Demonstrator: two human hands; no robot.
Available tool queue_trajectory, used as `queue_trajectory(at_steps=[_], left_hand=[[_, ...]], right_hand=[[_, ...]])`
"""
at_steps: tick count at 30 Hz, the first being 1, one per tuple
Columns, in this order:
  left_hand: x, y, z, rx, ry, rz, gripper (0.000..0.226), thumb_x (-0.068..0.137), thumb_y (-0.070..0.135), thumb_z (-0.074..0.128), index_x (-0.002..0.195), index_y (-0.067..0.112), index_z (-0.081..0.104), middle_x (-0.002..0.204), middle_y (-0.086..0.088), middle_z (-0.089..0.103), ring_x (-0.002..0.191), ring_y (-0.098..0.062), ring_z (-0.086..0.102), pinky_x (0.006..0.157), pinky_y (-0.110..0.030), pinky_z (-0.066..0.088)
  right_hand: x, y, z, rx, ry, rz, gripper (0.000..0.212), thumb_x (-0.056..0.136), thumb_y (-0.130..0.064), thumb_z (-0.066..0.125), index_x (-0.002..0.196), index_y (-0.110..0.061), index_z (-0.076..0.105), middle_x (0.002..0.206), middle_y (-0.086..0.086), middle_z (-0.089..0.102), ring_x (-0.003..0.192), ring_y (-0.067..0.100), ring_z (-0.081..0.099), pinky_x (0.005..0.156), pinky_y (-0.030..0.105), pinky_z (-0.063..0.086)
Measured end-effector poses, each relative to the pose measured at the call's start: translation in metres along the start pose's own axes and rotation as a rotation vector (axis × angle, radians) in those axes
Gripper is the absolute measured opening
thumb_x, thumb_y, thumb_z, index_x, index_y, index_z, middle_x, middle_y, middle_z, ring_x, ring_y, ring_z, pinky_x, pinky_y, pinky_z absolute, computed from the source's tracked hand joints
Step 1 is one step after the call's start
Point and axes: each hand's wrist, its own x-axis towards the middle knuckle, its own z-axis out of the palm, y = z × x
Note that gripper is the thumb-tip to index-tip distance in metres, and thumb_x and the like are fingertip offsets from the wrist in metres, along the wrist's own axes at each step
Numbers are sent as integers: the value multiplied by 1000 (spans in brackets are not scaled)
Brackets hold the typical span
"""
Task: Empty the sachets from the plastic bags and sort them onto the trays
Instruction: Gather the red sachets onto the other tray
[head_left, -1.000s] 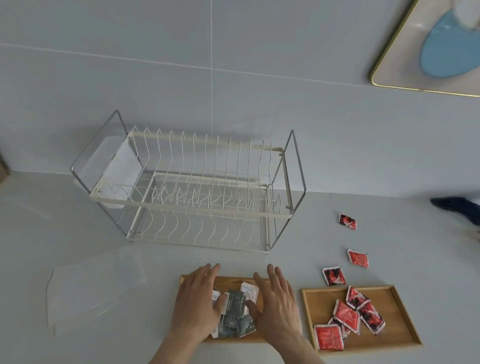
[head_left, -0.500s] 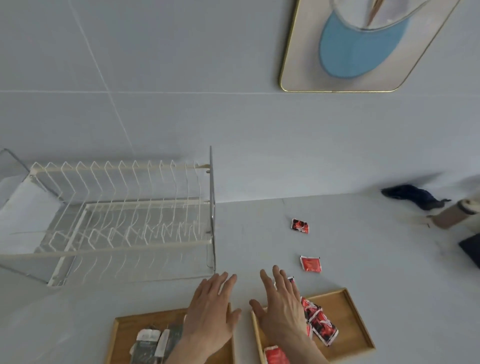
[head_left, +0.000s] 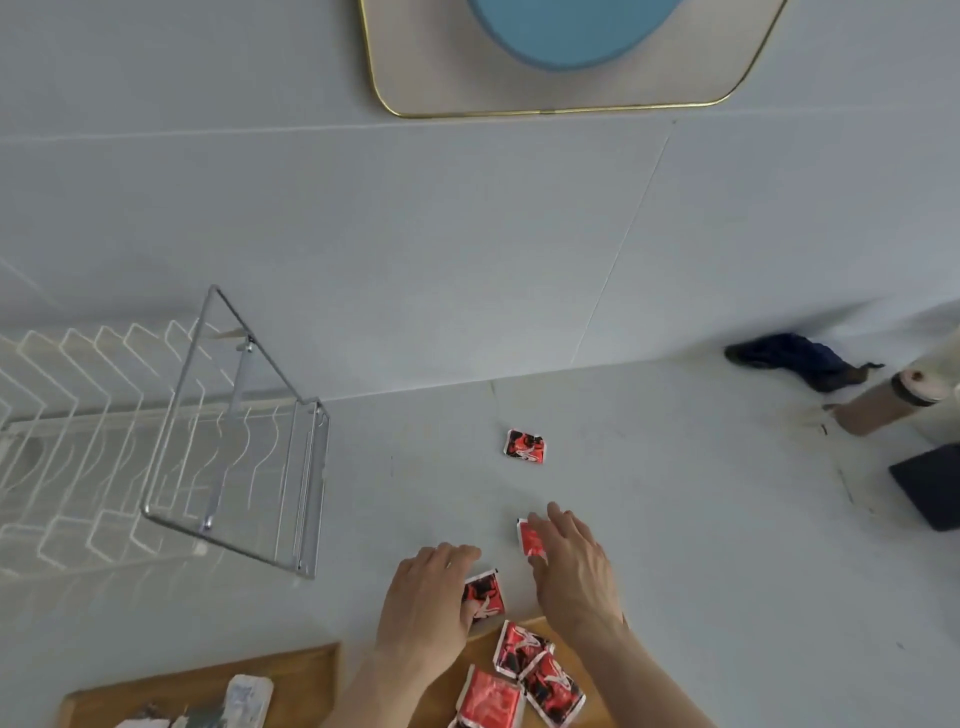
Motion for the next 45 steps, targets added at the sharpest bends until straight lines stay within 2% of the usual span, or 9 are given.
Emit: queue_trajectory(at_steps=[5,9,14,17,22,26,31,37,45], left_hand=[[14,10,8,38,-40,-62,53,90,37,67,136,36,41,132,13,54,127,-14,48,110,-32,36],[21,11,10,-11,-57,-140,47,87,39,71,127,36,46,122,15,60,118,-12,53,102,-29,38],[28,10,7,-93,-32,-233,22,91,41,64,110,34,57,109,11,60,102,-15,61,90,-30,47],[34,8,3,-216,71,-312,10,92,35,64,99,32,57,102,9,56,89,-13,64,78,-27,51],[46,3,-11,-348,172,-394,8,93,29,64,101,28,61,101,11,72,88,-13,66,71,-25,48],[49,1,-19,-398,207,-435,14,94,29,64,107,27,63,108,8,74,95,-16,68,76,-27,54],[41,4,-18,-435,185,-464,17,93,31,65,110,29,61,113,6,73,98,-18,69,82,-35,59],[31,8,-14,-437,174,-477,20,92,30,66,109,32,55,115,3,74,96,-20,71,75,-31,59],[0,17,2,-452,137,-448,18,94,29,64,108,33,53,121,0,73,103,-20,72,59,-12,49]], right_hand=[[19,9,5,-31,-7,1,56,92,-9,64,143,-29,51,144,-4,56,132,23,48,95,35,54],[30,17,8,15,36,37,51,88,-9,68,135,-26,57,121,-2,65,118,23,55,80,37,57],[56,17,-9,189,112,-13,15,93,-19,67,106,-24,74,104,-4,72,104,20,62,77,34,54],[84,10,-24,272,158,-41,11,94,-26,69,99,-24,78,101,-4,71,106,20,61,77,35,51],[133,-2,-36,146,26,-84,24,96,-23,66,117,-16,73,155,4,46,152,27,27,113,43,38],[141,-5,-28,102,-18,-38,16,92,-14,67,107,-13,74,130,6,58,125,33,52,91,39,48],[122,-1,-15,132,92,-25,14,93,-14,66,104,-8,72,108,9,64,102,32,56,74,35,44],[89,7,-20,359,108,-7,13,90,-18,73,102,-14,72,99,2,66,81,24,60,66,30,41],[30,14,-23,578,-63,63,26,89,-20,72,110,-28,60,93,-8,65,85,17,66,69,38,59]])
